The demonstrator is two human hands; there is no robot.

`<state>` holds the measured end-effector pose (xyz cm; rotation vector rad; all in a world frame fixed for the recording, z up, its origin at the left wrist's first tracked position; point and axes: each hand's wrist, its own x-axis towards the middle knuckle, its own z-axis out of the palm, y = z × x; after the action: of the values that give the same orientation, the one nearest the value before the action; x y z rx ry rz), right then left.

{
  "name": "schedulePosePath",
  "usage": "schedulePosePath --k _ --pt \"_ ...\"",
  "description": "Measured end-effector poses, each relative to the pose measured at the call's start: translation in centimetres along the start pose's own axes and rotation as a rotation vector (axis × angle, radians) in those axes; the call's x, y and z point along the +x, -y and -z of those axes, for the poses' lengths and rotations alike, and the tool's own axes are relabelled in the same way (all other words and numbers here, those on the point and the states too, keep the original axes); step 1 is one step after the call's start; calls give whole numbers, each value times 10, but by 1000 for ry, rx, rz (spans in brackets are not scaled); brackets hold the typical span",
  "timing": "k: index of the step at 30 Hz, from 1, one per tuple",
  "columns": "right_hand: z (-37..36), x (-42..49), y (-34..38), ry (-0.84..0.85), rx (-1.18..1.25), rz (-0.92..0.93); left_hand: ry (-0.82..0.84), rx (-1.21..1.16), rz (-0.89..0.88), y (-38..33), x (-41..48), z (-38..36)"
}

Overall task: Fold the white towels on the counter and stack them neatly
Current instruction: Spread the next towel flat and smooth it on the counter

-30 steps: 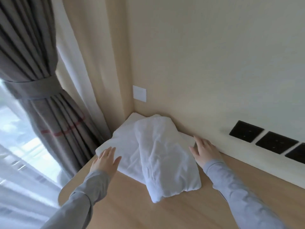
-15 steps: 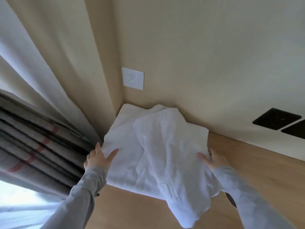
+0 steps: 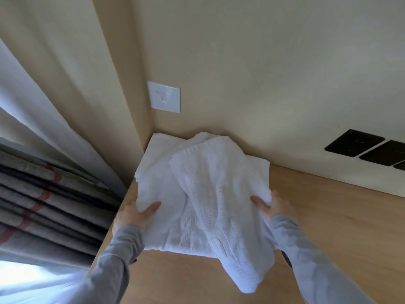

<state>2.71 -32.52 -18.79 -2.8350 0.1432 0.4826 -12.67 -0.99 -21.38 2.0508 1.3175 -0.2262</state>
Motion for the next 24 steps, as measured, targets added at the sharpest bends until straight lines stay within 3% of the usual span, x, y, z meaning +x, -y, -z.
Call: schedulePosePath --k 7,12,18,24 --pt "11 -7 0 -2 65 102 177 -307 -82 -11 -16 12" --pt "29 -20 -10 -105 159 159 120 -356 -68 -18 -30 20" --pt "45 -31 -32 -66 294 134 47 -258 59 -20 -51 18" --pt "51 -40 -29 -103 407 143 68 -369 -88 -33 -68 26"
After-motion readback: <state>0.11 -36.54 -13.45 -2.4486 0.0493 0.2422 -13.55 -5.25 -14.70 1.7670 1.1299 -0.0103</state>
